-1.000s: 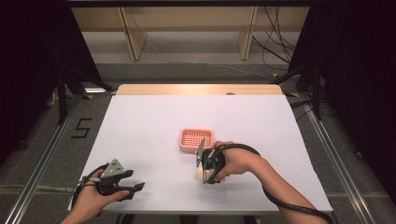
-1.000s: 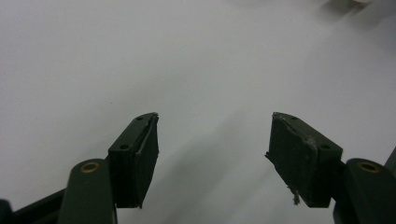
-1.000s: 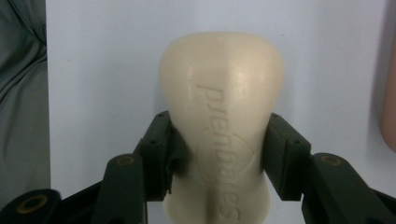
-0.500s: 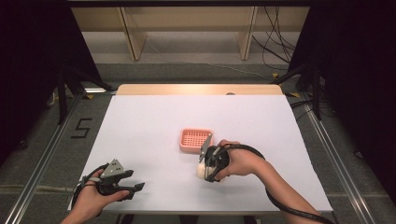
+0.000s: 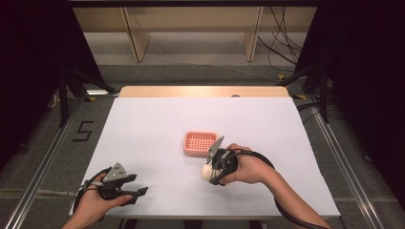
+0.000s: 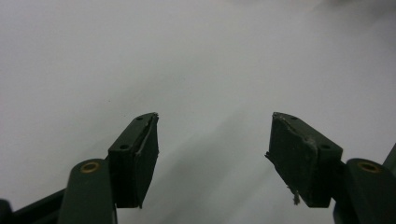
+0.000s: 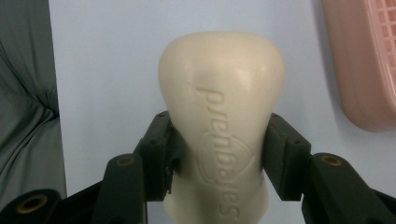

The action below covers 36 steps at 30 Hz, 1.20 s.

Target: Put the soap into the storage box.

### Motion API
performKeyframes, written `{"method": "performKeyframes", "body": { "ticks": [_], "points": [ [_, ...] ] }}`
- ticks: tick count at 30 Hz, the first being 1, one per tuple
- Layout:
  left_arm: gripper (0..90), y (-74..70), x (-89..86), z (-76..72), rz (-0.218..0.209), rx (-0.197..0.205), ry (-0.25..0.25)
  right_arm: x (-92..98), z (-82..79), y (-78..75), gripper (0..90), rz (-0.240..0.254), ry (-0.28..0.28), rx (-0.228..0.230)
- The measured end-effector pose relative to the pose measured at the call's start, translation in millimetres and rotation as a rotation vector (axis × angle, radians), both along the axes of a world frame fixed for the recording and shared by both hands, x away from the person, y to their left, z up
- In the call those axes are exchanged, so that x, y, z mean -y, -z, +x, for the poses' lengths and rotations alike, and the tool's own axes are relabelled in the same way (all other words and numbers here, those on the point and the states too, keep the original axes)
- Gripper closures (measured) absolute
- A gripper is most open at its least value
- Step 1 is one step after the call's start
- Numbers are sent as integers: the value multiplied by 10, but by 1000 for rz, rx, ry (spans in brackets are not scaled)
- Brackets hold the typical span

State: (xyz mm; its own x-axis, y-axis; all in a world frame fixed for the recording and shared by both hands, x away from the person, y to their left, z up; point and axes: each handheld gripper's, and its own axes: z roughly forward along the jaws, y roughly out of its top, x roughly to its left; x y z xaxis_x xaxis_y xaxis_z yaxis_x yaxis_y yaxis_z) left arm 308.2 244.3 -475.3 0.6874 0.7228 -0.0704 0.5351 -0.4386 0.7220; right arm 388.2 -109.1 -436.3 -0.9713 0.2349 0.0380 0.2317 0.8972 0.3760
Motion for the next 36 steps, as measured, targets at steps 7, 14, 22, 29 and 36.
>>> {"method": "performKeyframes", "body": {
  "ticks": [7,14,22,29,36],
  "points": [
    [327,3,2,5,13,4,-7,49,-3,-26,506,50,19,22],
    [327,4,-1,8,9,2,-3,83,3,-56,506,101,41,53],
    [327,4,3,3,-2,0,-4,116,6,-86,506,147,48,84],
    [327,4,3,4,2,-4,-1,155,10,-82,507,164,79,101],
    [327,6,2,3,-2,-1,-4,178,20,-93,506,173,113,115]
  ]
}}
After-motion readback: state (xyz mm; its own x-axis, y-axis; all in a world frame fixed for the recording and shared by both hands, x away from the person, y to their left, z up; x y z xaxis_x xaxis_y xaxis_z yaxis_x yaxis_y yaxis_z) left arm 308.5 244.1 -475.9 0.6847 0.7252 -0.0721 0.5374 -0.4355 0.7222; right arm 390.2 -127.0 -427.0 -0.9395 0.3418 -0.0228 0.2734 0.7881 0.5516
